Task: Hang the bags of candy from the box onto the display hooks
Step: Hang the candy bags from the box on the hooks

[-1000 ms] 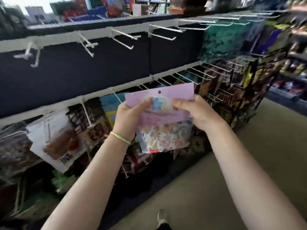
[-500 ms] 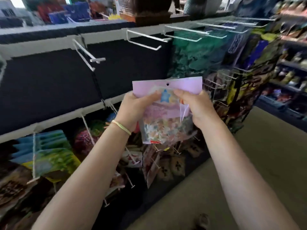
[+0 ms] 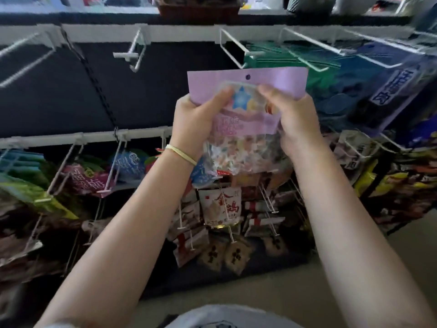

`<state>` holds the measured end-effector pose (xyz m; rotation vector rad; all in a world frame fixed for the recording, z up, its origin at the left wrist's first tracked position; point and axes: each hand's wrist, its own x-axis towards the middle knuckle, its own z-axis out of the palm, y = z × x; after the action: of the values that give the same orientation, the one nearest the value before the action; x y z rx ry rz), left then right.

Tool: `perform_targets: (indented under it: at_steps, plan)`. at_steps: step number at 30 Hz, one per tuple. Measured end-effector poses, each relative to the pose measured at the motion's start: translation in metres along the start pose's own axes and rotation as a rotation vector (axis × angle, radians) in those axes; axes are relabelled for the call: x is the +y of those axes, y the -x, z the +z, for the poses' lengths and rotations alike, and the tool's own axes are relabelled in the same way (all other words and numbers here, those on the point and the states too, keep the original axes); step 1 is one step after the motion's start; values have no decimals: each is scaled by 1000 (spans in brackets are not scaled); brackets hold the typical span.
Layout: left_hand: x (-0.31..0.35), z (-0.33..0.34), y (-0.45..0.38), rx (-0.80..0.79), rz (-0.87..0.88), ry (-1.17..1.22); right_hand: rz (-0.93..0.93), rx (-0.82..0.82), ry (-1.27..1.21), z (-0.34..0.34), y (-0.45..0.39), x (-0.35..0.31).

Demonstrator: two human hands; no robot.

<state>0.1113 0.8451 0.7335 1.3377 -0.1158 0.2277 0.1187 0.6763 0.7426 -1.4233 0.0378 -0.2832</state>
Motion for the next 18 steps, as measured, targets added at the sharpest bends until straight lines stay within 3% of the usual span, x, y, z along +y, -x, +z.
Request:
perform_targets:
  at_steps: [18]
  plan:
    - [-9, 11, -45, 153, 22, -84, 38, -46, 82, 7, -63, 17]
